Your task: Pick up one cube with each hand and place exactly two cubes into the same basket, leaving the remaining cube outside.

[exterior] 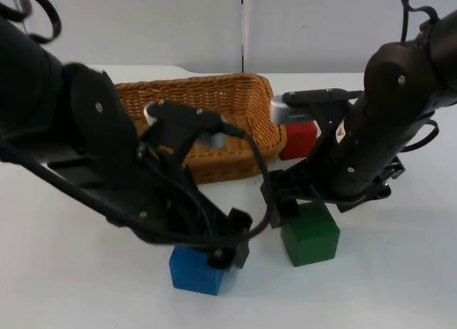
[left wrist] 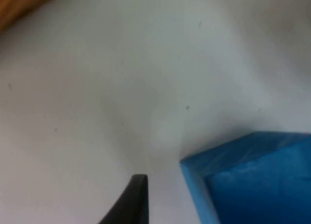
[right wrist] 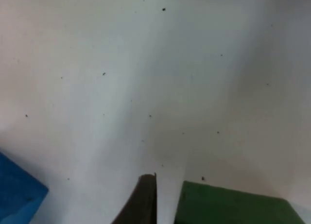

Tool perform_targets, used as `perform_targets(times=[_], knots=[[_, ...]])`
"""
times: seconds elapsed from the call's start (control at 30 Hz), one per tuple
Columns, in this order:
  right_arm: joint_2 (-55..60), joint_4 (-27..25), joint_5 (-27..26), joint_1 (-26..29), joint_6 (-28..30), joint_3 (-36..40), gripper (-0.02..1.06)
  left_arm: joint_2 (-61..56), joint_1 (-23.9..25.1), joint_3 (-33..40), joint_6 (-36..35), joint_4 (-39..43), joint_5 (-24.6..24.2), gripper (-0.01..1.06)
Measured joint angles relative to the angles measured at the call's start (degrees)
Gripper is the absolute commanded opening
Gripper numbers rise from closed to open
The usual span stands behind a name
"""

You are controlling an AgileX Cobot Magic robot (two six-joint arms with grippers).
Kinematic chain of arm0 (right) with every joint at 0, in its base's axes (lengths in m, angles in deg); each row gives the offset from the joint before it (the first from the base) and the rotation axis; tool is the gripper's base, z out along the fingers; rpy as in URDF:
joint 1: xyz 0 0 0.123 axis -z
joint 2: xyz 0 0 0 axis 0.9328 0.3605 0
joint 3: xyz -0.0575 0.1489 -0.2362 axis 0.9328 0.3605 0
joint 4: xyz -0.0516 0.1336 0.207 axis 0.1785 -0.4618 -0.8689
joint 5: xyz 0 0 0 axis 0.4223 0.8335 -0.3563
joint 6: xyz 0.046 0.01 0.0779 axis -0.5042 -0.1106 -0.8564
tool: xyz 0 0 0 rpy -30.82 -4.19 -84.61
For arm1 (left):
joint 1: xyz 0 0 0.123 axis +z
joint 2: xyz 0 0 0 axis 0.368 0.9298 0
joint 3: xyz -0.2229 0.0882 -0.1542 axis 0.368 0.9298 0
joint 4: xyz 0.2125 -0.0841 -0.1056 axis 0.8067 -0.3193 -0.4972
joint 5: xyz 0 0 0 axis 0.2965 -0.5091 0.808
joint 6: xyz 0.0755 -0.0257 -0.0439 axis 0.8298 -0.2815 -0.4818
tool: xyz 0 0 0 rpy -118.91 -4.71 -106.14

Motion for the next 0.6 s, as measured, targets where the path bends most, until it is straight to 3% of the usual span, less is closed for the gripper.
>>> perform_targets(times=[0.6], knots=[[1.46, 0.0, 1.76, 0.0, 0.23, -0.04, 0.84, 4.73, 0.0, -0.08, 0.0, 0.0, 4.35, 1.05]])
